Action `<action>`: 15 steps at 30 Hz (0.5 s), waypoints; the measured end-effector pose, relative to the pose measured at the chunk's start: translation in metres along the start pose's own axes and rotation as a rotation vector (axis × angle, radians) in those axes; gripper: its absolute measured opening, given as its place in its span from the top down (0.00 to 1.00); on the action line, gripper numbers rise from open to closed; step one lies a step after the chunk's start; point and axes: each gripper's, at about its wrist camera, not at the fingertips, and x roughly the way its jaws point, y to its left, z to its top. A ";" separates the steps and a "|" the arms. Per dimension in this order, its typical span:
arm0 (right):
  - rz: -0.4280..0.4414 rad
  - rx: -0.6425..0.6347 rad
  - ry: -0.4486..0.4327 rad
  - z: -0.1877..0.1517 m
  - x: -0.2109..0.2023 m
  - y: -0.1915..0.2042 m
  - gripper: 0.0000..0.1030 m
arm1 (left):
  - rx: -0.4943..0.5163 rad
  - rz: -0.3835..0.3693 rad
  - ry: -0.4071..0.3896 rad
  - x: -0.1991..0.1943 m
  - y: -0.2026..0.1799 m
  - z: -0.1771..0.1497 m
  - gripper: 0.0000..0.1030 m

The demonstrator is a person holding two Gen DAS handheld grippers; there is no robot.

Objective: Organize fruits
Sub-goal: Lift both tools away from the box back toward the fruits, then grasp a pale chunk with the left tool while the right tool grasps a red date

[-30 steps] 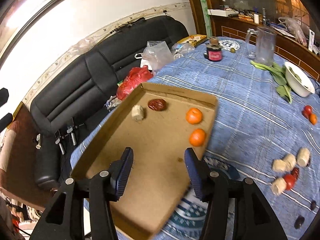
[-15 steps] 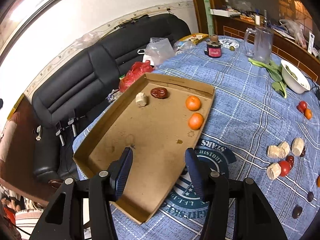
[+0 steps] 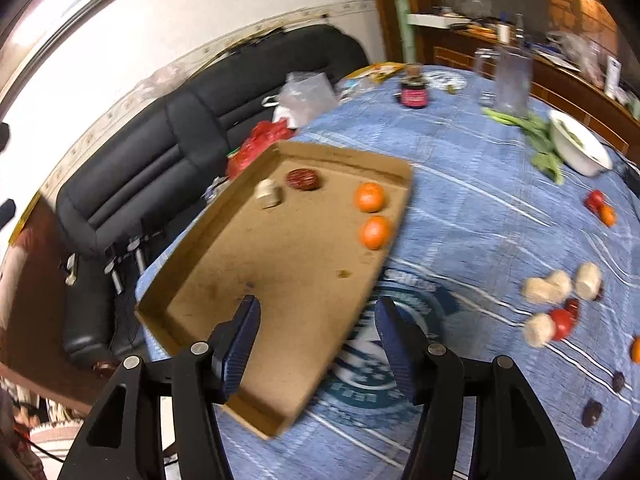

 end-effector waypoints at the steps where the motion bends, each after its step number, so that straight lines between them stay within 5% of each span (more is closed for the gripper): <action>1: -0.028 0.015 -0.009 -0.003 -0.006 -0.012 0.38 | 0.006 -0.022 0.021 0.011 -0.007 -0.004 0.00; 7: -0.220 0.215 -0.003 -0.042 -0.046 -0.113 0.36 | 0.032 -0.206 0.261 0.090 -0.076 -0.045 0.00; 15: -0.394 0.441 -0.009 -0.100 -0.100 -0.215 0.37 | 0.259 -0.330 0.444 0.128 -0.186 -0.120 0.00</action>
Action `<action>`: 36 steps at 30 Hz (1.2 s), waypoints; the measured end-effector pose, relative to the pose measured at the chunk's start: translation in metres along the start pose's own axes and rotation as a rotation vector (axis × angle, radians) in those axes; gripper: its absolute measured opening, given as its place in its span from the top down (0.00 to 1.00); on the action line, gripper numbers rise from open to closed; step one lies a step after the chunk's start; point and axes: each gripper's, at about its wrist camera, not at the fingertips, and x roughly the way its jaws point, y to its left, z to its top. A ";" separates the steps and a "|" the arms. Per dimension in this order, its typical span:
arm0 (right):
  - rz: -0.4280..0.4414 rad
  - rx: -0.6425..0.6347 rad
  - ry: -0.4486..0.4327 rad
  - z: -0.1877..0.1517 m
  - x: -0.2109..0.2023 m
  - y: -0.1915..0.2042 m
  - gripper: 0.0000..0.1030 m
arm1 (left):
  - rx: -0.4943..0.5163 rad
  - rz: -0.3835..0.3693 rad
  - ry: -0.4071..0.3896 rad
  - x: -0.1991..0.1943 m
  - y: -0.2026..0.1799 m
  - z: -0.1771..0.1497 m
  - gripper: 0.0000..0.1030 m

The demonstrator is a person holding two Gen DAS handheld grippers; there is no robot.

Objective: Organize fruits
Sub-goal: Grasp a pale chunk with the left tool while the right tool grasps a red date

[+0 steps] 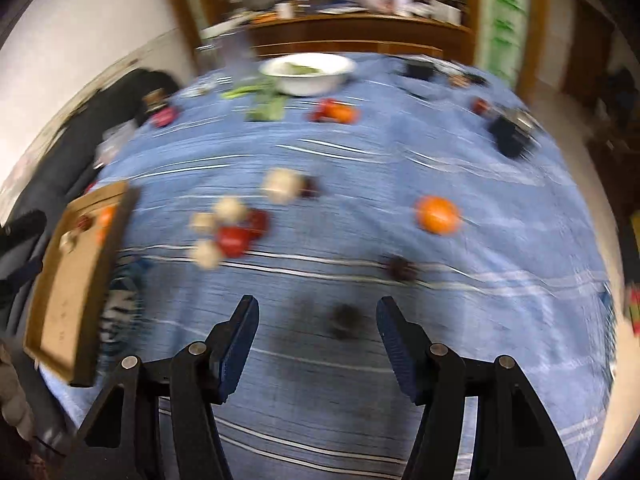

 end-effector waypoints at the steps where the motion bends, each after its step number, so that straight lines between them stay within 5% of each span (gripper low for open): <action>1: -0.006 0.024 0.004 -0.002 0.000 -0.012 0.37 | 0.024 -0.003 0.022 0.009 -0.010 -0.004 0.00; 5: -0.003 0.060 0.017 -0.008 0.003 -0.039 0.37 | 0.105 -0.017 0.102 0.043 -0.040 -0.020 0.01; 12: 0.075 0.027 0.051 -0.008 0.018 -0.037 0.37 | 0.198 -0.047 0.183 0.075 -0.052 -0.032 0.32; 18: 0.128 -0.063 0.067 0.000 0.036 -0.012 0.37 | 0.266 0.000 0.170 0.089 -0.061 -0.022 0.33; 29: 0.097 -0.090 0.103 -0.004 0.056 -0.004 0.42 | 0.399 0.065 0.202 0.126 -0.079 -0.031 0.36; 32: 0.089 -0.091 0.105 -0.005 0.058 -0.002 0.50 | 0.418 0.075 0.191 0.125 -0.081 -0.031 0.69; 36: 0.078 -0.100 0.100 -0.003 0.059 0.001 0.73 | 0.389 0.039 0.211 0.121 -0.076 -0.029 0.69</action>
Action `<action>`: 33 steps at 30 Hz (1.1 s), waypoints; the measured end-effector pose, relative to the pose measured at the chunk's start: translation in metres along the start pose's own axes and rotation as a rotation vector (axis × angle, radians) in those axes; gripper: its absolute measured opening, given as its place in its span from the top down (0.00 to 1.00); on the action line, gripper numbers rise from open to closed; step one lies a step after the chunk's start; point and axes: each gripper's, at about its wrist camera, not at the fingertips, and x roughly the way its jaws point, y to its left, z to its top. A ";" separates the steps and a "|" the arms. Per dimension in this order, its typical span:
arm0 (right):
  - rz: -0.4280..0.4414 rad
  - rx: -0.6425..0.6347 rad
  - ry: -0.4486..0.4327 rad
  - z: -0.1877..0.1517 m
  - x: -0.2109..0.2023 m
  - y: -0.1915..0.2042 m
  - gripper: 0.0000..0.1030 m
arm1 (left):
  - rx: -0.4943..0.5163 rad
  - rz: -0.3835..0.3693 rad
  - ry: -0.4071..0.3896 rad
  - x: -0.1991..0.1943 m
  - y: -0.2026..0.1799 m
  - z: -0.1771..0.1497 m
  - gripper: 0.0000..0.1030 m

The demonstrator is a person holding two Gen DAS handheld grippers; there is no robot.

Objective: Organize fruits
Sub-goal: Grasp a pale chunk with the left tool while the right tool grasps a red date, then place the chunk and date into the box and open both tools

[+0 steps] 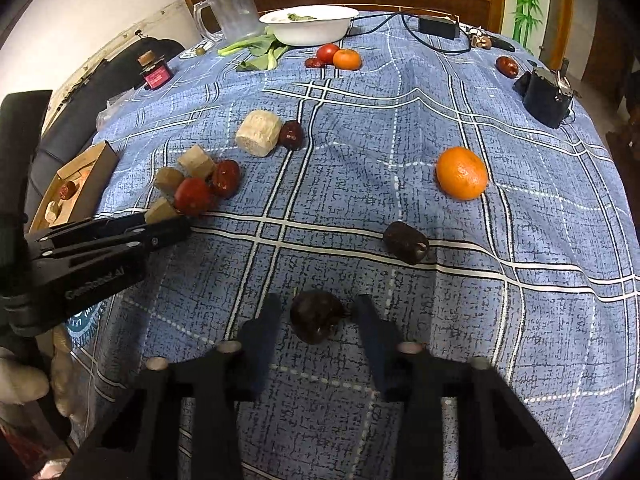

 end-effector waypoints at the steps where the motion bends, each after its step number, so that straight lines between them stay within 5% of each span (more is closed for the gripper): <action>1: 0.000 0.000 -0.001 0.000 0.000 0.001 0.73 | -0.001 -0.002 0.000 -0.001 0.000 -0.001 0.69; 9: 0.012 -0.019 -0.021 0.001 -0.016 0.017 0.75 | -0.087 -0.065 -0.054 -0.039 0.023 -0.008 0.69; 15: 0.064 -0.091 -0.062 0.016 -0.029 0.065 0.74 | -0.190 -0.061 -0.102 -0.076 0.078 -0.017 0.69; 28: 0.301 -0.309 -0.066 0.069 -0.012 0.252 0.74 | -0.418 0.124 -0.087 -0.111 0.251 -0.052 0.68; 33: 0.300 -0.374 -0.015 0.077 0.029 0.312 0.74 | -0.434 0.132 -0.041 -0.097 0.288 -0.057 0.68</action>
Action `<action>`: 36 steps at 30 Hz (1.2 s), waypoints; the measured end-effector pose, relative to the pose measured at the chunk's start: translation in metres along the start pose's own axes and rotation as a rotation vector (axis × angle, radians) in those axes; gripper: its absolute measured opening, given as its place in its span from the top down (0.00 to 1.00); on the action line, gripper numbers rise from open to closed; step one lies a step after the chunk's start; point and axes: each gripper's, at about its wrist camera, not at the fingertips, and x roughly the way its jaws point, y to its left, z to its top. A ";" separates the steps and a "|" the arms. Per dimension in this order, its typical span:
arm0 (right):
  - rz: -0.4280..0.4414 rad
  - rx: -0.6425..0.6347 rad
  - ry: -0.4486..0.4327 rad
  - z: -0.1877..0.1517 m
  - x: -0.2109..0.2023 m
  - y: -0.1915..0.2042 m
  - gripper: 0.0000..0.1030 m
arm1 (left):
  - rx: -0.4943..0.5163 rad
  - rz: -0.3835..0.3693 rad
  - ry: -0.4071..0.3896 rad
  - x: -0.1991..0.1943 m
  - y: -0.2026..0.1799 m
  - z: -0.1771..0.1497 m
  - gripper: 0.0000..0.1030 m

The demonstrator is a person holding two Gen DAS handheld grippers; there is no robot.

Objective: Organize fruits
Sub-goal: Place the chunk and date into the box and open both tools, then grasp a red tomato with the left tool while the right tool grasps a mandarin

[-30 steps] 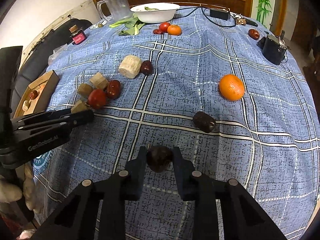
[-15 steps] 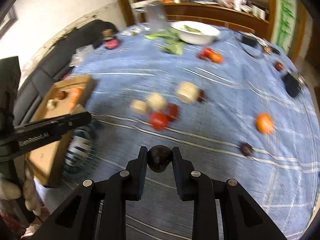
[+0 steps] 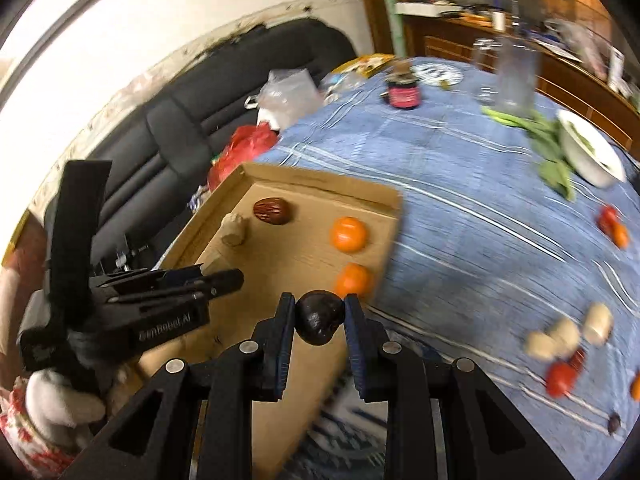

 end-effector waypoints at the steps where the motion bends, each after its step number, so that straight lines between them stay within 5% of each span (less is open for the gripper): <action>1: -0.003 -0.006 0.019 0.004 0.014 0.006 0.73 | 0.001 0.002 0.008 0.004 0.003 0.002 0.68; 13: -0.065 -0.035 0.091 0.018 0.078 0.022 0.73 | 0.013 -0.034 0.013 0.005 0.022 0.008 0.68; 17: -0.045 -0.007 0.097 0.021 0.079 0.021 0.72 | -0.008 -0.055 -0.015 -0.010 0.029 0.006 0.59; 26: -0.058 0.090 -0.007 0.011 0.022 0.002 0.53 | -0.073 -0.040 -0.096 -0.042 0.033 0.006 0.45; 36: -0.084 0.291 -0.050 -0.055 -0.042 -0.074 0.46 | -0.026 -0.062 -0.080 -0.045 -0.035 -0.009 0.45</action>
